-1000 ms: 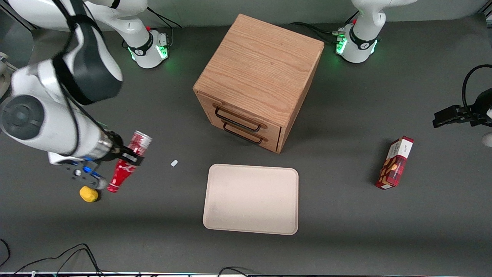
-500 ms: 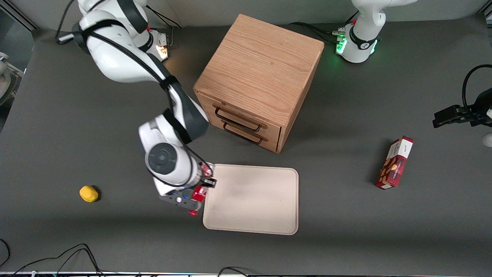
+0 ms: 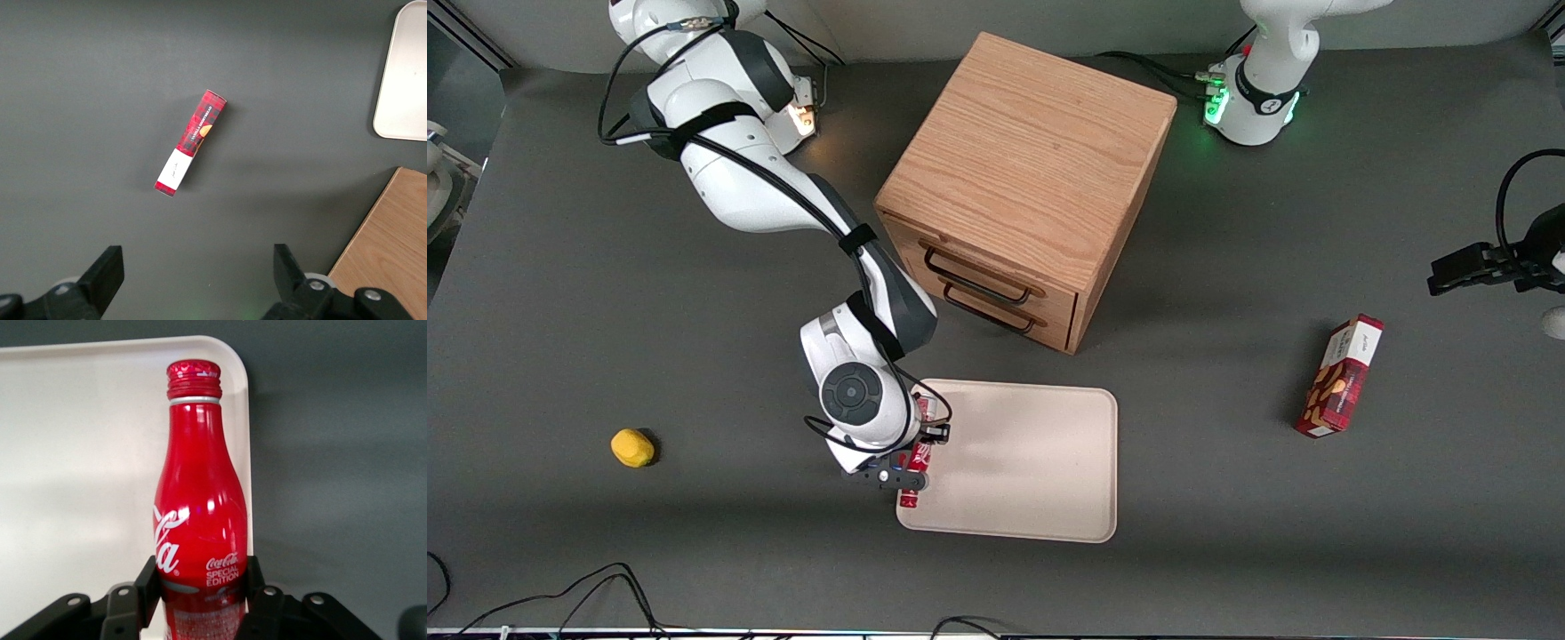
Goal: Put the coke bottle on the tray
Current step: 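Lower the bottle onto the tray and open the right gripper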
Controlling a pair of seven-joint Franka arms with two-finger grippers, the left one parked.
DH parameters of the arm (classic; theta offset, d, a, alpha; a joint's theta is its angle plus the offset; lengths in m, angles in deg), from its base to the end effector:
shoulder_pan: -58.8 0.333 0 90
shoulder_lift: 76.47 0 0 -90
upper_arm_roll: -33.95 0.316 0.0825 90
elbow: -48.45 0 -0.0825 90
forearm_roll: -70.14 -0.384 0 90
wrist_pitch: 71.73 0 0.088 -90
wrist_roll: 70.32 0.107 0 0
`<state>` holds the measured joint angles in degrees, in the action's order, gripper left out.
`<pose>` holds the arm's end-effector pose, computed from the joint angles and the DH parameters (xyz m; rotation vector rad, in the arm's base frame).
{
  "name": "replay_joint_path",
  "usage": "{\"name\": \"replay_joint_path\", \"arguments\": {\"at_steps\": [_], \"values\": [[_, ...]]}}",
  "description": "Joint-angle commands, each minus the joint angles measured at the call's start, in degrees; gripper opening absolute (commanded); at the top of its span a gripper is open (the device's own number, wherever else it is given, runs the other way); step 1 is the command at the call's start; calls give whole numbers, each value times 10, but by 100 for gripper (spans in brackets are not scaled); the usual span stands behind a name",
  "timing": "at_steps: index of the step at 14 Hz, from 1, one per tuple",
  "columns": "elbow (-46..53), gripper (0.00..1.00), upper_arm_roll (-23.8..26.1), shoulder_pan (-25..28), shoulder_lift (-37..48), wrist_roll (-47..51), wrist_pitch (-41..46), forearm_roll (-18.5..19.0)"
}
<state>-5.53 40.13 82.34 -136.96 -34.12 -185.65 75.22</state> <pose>0.7015 0.3561 0.2272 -3.1266 0.2053 0.0177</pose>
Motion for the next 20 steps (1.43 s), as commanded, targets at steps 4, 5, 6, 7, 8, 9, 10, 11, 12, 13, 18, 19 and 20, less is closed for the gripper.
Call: {"name": "replay_joint_path", "arguments": {"at_steps": [4,5,6,7,8,9,10,11,12,13,18,19,20], "values": [[27,0,-4,4,-29,-18,-24,1],[27,0,-5,4,-30,-18,-24,1],[27,0,-5,4,-31,-18,-24,2],[27,10,-5,4,-32,-18,-24,2],[27,31,-5,4,-33,-18,-24,2],[27,45,-5,4,-34,-17,-24,2],[27,63,-5,4,-34,-17,-24,2],[27,70,-5,4,-34,-17,-24,2],[27,97,-5,4,-35,-16,-24,2],[27,100,-5,4,-36,-16,-24,2],[27,100,-5,4,-34,-16,-24,2],[27,100,-5,4,-33,-15,-24,2],[27,100,-5,4,-33,-14,-24,3]]}}
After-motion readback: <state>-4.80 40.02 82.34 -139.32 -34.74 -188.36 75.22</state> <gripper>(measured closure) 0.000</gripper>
